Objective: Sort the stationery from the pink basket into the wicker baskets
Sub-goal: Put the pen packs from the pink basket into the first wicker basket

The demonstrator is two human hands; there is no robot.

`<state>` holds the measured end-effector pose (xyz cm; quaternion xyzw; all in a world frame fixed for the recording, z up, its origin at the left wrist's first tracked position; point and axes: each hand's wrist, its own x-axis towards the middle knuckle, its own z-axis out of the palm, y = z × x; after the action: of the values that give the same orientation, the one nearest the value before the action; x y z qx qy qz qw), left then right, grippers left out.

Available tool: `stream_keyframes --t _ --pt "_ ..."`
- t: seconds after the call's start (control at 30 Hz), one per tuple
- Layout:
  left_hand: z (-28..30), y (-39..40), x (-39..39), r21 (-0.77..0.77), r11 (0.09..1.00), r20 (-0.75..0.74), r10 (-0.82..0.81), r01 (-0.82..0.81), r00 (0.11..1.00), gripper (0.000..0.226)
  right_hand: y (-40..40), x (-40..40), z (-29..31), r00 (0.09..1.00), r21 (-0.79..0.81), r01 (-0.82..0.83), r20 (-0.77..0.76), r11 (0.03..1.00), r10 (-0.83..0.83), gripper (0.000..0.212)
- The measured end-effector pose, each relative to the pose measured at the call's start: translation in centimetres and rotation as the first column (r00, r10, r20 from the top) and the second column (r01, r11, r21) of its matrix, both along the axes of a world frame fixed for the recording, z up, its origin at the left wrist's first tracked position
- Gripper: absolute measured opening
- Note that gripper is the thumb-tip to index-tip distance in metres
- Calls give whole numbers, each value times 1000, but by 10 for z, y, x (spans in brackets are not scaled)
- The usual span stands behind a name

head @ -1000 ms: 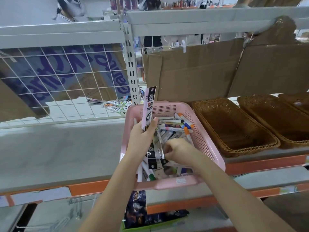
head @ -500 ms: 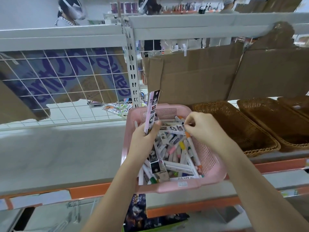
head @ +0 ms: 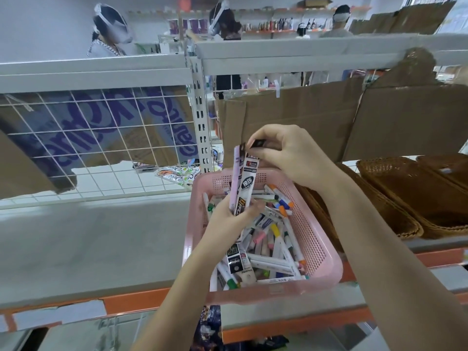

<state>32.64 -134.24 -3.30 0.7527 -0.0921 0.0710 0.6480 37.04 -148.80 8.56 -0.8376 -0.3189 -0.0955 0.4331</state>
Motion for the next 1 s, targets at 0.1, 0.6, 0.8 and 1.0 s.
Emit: stream_keyframes --t 0.1,0.6,0.8,1.0 --pt "0 1 2 20 999 6 35 -35 999 35 13 2 2 1000 4 -27 -4 1000 27 8" --pt "-6 9 11 -108 943 -35 313 -315 949 53 5 17 -81 981 -320 196 51 927 -189 17" --pt "-9 6 12 5 916 -31 402 -402 915 53 -9 10 -130 979 -633 204 112 747 -173 19" --pt "-8 1 18 49 880 9 473 -473 881 45 -24 2 -124 985 -715 170 129 678 -112 18"
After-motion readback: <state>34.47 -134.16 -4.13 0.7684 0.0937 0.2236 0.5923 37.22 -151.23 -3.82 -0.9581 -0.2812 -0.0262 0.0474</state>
